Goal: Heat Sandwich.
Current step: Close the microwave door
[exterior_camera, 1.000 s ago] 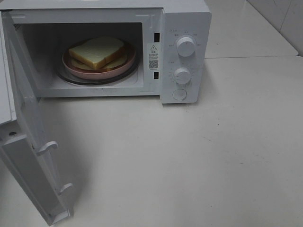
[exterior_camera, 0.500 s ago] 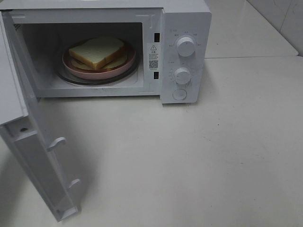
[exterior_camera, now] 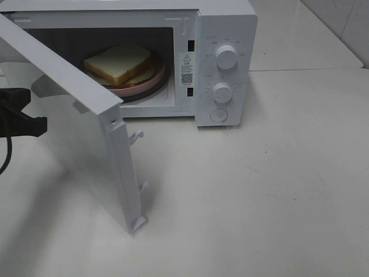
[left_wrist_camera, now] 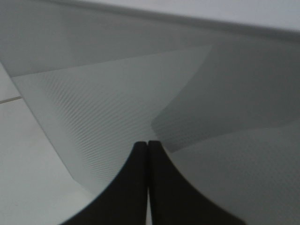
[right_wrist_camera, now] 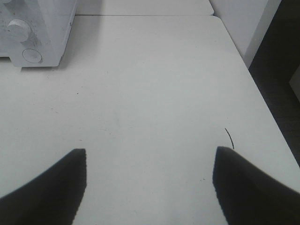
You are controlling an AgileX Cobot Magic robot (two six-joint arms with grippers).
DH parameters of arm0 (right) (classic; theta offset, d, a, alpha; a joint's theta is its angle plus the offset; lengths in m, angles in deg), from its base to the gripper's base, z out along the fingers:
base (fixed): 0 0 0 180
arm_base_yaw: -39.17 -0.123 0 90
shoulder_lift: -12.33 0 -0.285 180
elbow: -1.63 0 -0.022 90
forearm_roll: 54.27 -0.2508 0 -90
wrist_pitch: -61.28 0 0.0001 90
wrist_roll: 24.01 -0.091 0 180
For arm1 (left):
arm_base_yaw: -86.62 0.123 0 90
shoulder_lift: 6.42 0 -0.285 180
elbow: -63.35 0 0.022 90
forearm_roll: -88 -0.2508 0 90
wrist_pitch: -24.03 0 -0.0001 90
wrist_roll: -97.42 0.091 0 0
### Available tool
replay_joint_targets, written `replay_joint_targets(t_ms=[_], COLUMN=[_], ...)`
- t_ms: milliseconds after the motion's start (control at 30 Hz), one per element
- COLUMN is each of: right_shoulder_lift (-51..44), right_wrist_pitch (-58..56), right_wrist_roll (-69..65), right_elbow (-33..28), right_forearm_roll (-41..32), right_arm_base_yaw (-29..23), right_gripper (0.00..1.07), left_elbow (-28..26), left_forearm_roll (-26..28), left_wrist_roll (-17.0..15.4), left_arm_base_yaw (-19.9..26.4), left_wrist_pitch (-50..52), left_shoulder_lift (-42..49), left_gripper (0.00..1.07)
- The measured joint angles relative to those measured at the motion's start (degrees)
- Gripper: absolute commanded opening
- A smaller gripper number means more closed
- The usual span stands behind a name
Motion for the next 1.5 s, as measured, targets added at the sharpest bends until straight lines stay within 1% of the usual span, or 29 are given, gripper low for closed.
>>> replay_joint_targets(t_ms=[33,67,167,200,267,333,367,467,500,567,667,700,800,833,867,933,1000,1033,1133,1167,1200,1233,1267,1300,1333,1367,1400,1467,1500], right_shoulder_lift=[0.0,0.0,0.0,0.0,0.0,0.0,0.0,0.0,0.0,0.0,0.0,0.0,0.0,0.0,0.0,0.0,0.0,0.0,0.0,0.0,0.0,0.0,0.0,0.0,0.0,0.0,0.0,0.0,0.0], right_wrist_pitch=[0.0,0.0,0.0,0.0,0.0,0.0,0.0,0.0,0.0,0.0,0.0,0.0,0.0,0.0,0.0,0.0,0.0,0.0,0.0,0.0,0.0,0.0,0.0,0.0,0.0,0.0,0.0,0.0,0.0], right_wrist_roll=[0.0,0.0,0.0,0.0,0.0,0.0,0.0,0.0,0.0,0.0,0.0,0.0,-0.1,-0.1,-0.1,-0.1,-0.1,-0.1,-0.1,-0.1,-0.1,-0.1,-0.1,-0.1,-0.1,-0.1,-0.1,-0.1,-0.1], right_elbow=[0.0,0.0,0.0,0.0,0.0,0.0,0.0,0.0,0.0,0.0,0.0,0.0,0.0,0.0,0.0,0.0,0.0,0.0,0.0,0.0,0.0,0.0,0.0,0.0,0.0,0.0,0.0,0.0,0.0], right_forearm_roll=[0.0,0.0,0.0,0.0,0.0,0.0,0.0,0.0,0.0,0.0,0.0,0.0,0.0,0.0,0.0,0.0,0.0,0.0,0.0,0.0,0.0,0.0,0.0,0.0,0.0,0.0,0.0,0.0,0.0], right_arm_base_yaw=[0.0,0.0,0.0,0.0,0.0,0.0,0.0,0.0,0.0,0.0,0.0,0.0,0.0,0.0,0.0,0.0,0.0,0.0,0.0,0.0,0.0,0.0,0.0,0.0,0.0,0.0,0.0,0.0,0.0], right_gripper=[0.73,0.73,0.73,0.73,0.73,0.73,0.73,0.73,0.73,0.73,0.73,0.73,0.73,0.73,0.73,0.73,0.73,0.73,0.73,0.73,0.73,0.73,0.73,0.73,0.73,0.73,0.73,0.73,0.73], left_elbow=[-0.6,-0.6,-2.1,-3.4,-4.0,-6.1,-6.1,-8.2,-9.3,-10.0,-12.8,-12.8,-14.7,-15.8,-15.8,-16.7,-17.6,-17.6,-18.3,-18.3,-18.5,-18.9,-19.0,-19.0,-19.0,-19.0,-19.0,-19.5,-19.5], left_forearm_roll=[1.8,1.8,4.2,5.7,5.9,6.2,6.2,6.5,6.9,7.2,8.4,8.4,9.9,11.0,11.0,12.3,14.4,14.4,16.6,16.6,17.3,18.6,19.5,20.2,20.2,21.3,23.9,26.7,26.7], left_wrist_roll=[1.8,1.8,4.7,6.5,7.2,9.7,9.7,12.5,14.5,15.5,21.0,21.0,25.1,27.7,27.7,30.7,35.1,35.1,41.3,41.3,43.0,46.6,48.6,50.4,50.4,52.5,56.7,61.7,61.7], left_arm_base_yaw=[-1.6,-1.6,-3.8,-5.2,-5.7,-7.3,-7.3,-8.7,-9.5,-9.9,-11.0,-11.0,-11.7,-12.3,-12.3,-12.9,-14.1,-14.1,-15.4,-15.4,-15.8,-16.3,-16.6,-16.8,-16.8,-17.2,-17.7,-18.2,-18.2], left_wrist_pitch=[0.3,0.3,0.5,0.6,0.7,1.0,1.0,1.1,1.1,1.1,0.7,0.7,0.3,0.2,0.2,0.1,-0.2,-0.2,-0.5,-0.5,-0.6,-0.6,-0.6,-0.6,-0.6,-0.6,-0.6,-0.6,-0.6], left_shoulder_lift=[-1.0,-1.0,-2.1,-3.2,-3.8,-5.7,-5.7,-7.6,-8.9,-9.5,-11.5,-11.5,-13.1,-14.0,-14.0,-14.9,-15.9,-15.9,-16.9,-16.9,-17.2,-17.6,-17.9,-18.0,-18.0,-18.3,-18.9,-19.7,-19.7], left_gripper=[0.00,0.00,0.00,0.00,0.00,0.00,0.00,0.00,0.00,0.00,0.00,0.00,0.00,0.00,0.00,0.00,0.00,0.00,0.00,0.00,0.00,0.00,0.00,0.00,0.00,0.00,0.00,0.00,0.00])
